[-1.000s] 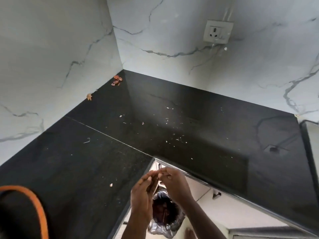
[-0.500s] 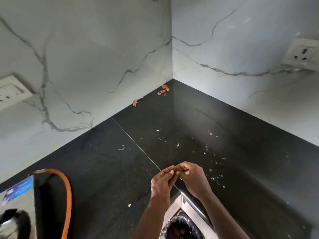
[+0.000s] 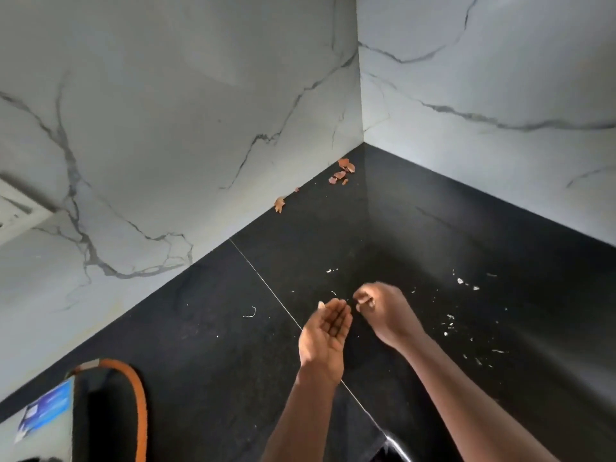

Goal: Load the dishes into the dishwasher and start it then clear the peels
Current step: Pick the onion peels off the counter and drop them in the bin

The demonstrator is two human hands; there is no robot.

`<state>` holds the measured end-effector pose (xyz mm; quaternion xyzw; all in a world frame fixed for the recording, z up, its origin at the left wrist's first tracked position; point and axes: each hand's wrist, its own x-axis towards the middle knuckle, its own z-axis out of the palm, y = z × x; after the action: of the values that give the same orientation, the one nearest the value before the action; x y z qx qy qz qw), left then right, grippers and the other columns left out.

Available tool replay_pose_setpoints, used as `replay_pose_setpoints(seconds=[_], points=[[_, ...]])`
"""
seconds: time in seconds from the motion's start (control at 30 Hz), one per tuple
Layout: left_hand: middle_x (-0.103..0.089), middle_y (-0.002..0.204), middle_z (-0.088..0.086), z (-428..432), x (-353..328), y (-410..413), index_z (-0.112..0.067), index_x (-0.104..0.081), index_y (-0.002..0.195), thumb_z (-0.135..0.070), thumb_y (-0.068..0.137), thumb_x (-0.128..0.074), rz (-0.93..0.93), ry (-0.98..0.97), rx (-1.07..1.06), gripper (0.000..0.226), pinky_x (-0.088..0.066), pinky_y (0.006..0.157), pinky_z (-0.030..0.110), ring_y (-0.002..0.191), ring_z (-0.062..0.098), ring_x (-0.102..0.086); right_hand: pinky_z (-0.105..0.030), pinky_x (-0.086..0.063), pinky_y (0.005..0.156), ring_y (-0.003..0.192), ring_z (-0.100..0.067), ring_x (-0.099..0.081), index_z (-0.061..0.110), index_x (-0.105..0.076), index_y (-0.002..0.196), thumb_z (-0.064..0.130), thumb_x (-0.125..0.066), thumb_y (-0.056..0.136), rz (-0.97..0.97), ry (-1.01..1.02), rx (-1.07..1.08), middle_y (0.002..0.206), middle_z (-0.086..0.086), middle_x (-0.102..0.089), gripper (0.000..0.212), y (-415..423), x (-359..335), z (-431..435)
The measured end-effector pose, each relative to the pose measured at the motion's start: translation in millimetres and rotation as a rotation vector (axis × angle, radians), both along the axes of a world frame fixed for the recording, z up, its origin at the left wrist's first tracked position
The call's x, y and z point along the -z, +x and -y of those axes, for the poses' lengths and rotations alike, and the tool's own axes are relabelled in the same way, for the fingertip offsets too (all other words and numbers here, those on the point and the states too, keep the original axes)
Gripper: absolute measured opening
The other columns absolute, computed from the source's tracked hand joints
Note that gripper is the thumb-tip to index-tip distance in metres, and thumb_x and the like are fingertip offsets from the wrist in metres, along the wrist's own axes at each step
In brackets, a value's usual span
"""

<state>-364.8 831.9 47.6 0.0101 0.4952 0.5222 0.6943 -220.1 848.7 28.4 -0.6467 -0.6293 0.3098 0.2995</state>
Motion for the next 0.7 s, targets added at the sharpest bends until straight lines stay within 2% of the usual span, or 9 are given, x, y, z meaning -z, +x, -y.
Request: replay_pose_setpoints(seconds=[0.13, 0.4, 0.7], points=[[-0.065, 0.126, 0.028, -42, 12, -17, 0.011, -0.059, 0.126, -0.019, 0.103, -0.050, 0.035, 0.031, -0.025, 0.040, -0.048, 0.107, 0.044, 0.118, 0.037, -0.064, -0.033, -0.057, 0.084, 0.091, -0.014, -0.067, 0.015, -0.073, 0.108, 0.012, -0.069, 0.091, 0.060, 0.032, 0.005, 0.102, 0.000, -0.070, 0.018, -5, 7, -52], [-0.067, 0.124, 0.024, -122, 15, -32, 0.008, -0.061, 0.125, -0.018, 0.104, -0.047, 0.089, 0.029, -0.135, 0.036, -0.046, 0.109, 0.043, 0.117, 0.035, -0.065, -0.024, -0.048, 0.083, 0.103, -0.017, -0.064, 0.015, -0.070, 0.114, 0.014, -0.067, 0.094, 0.171, 0.046, -0.033, 0.113, -0.001, -0.066, 0.021, -31, 15, -154], [-0.068, 0.120, 0.027, -197, 27, -52, 0.009, -0.061, 0.123, -0.015, 0.106, -0.041, 0.162, 0.049, -0.224, 0.035, -0.050, 0.104, 0.044, 0.115, 0.037, -0.065, -0.039, -0.053, 0.095, 0.118, -0.027, -0.056, 0.010, -0.060, 0.129, 0.017, -0.062, 0.098, 0.334, 0.124, -0.124, 0.127, -0.011, -0.055, 0.032, -90, 6, -292]])
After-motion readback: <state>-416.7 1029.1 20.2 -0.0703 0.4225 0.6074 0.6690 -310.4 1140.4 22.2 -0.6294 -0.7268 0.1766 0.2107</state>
